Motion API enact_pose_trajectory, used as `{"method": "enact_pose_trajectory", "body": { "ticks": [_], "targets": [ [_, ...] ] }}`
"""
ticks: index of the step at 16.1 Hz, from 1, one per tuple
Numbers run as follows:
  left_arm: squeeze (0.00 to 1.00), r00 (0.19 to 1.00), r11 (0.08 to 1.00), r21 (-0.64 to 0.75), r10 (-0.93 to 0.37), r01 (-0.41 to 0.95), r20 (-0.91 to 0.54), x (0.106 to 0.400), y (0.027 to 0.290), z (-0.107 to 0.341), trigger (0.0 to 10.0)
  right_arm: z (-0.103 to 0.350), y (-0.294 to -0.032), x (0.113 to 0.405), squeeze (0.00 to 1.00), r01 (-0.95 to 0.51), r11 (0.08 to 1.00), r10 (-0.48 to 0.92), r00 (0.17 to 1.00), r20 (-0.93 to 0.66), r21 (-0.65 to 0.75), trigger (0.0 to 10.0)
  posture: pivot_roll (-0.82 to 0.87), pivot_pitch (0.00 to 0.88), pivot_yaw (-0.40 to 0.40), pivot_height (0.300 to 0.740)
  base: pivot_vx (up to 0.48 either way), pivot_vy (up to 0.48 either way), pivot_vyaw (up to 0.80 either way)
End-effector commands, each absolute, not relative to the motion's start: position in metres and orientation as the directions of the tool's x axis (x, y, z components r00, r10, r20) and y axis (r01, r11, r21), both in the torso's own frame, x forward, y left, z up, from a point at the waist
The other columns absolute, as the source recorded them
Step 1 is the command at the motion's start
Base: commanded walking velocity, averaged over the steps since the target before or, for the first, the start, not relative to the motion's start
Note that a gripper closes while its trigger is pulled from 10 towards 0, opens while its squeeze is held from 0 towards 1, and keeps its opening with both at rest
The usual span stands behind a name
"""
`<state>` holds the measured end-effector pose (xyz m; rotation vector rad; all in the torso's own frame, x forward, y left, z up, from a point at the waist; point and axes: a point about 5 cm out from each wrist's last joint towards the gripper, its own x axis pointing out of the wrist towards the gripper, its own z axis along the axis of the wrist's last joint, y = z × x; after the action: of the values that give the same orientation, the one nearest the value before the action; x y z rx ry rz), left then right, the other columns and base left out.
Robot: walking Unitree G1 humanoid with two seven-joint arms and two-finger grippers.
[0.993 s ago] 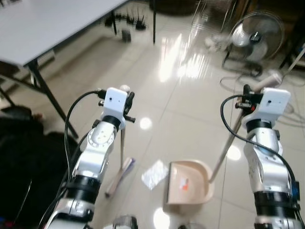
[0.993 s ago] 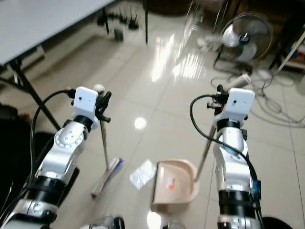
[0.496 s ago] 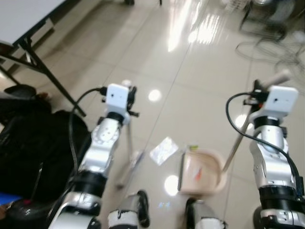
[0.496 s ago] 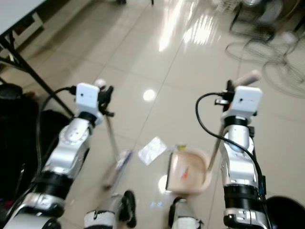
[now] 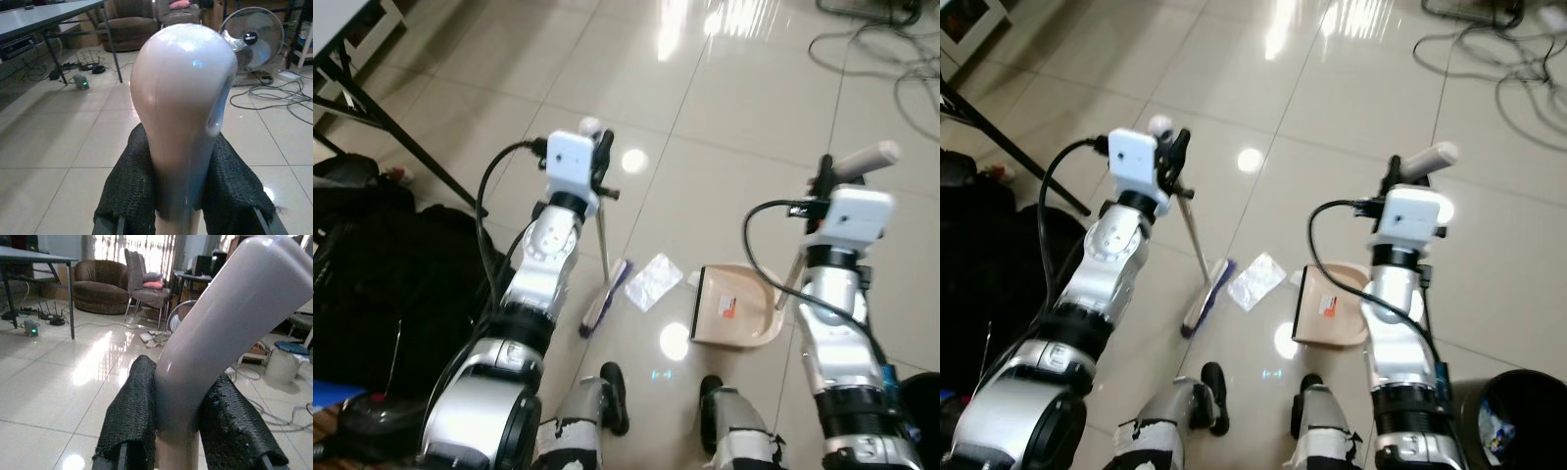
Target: Sweep floor
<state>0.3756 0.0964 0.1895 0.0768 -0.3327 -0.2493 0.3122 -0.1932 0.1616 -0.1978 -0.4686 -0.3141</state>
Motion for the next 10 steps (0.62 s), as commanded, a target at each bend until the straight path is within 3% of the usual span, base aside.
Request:
{"method": "enact_pose_trajectory", "body": {
  "ticks": [1, 7, 10],
  "targets": [
    [0.0, 0.897, 0.957, 0.107, -0.291, 0.271, 0.331, 0.376, 0.087, 0.191, 10.0, 0.156, -0.19, 0.311, 0.0, 0.362, 0.923, -0.261, 0.836, 0.482, -0.128, 10.0, 0.04, 0.41, 0.146, 0.74, 0.0, 0.0, 0.0],
    [0.0, 0.82, 0.883, 0.102, -0.464, 0.458, 0.335, 0.37, 0.028, 0.192, 10.0, 0.144, -0.182, 0.314, 0.0, 0.426, 0.891, -0.311, 0.824, 0.474, -0.155, 10.0, 0.03, 0.399, 0.161, 0.74, 0.0, 0.0, 0.0],
    [0.0, 0.807, 0.859, -0.024, -0.471, 0.512, 0.356, 0.369, 0.011, 0.199, 10.0, 0.135, -0.166, 0.316, 0.0, 0.412, 0.891, -0.297, 0.847, 0.44, -0.191, 10.0, 0.03, 0.386, 0.167, 0.74, 0.0, 0.0, 0.0]
  ]
}}
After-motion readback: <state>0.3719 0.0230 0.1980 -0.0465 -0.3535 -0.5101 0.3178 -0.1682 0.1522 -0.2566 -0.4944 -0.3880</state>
